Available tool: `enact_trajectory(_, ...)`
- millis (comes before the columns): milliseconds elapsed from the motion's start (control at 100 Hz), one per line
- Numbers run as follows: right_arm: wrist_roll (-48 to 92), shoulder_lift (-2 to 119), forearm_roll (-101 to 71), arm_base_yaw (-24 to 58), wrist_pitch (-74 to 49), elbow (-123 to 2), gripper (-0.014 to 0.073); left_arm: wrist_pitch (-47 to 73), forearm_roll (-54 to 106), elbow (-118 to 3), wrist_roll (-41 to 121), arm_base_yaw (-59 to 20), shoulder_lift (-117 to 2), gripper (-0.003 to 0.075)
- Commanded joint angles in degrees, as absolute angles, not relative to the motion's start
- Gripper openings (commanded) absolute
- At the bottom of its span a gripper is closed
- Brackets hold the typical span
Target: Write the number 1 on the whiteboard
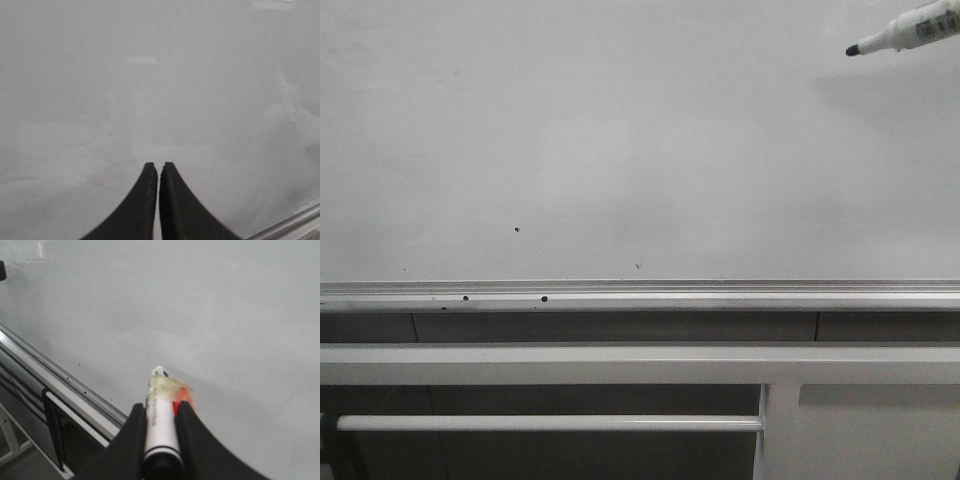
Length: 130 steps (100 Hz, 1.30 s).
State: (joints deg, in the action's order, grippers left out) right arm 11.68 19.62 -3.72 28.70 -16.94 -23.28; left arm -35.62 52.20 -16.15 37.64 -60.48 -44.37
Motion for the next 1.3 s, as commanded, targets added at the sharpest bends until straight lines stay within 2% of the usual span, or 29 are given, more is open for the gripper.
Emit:
enact_trajectory(0, 11.61, 20.64, -4.1, 28.03, -9.49, -24.68, -0.0042, -38.9, 51.64, -17.51, 37.45, -60.8, -44.21, -0.002)
enact_trajectory(580, 11.61, 26.57, -3.35, 27.98, -3.51, -24.68, -0.0042, -39.67, 51.76, -17.51, 37.45, -60.8, -44.34, -0.002)
enact_trajectory(1290, 11.61, 39.62, -2.03, 27.98, -4.48, -24.57, -0.0042, -40.96, 51.76, -17.51, 37.45, -60.8, -44.34, -0.002)
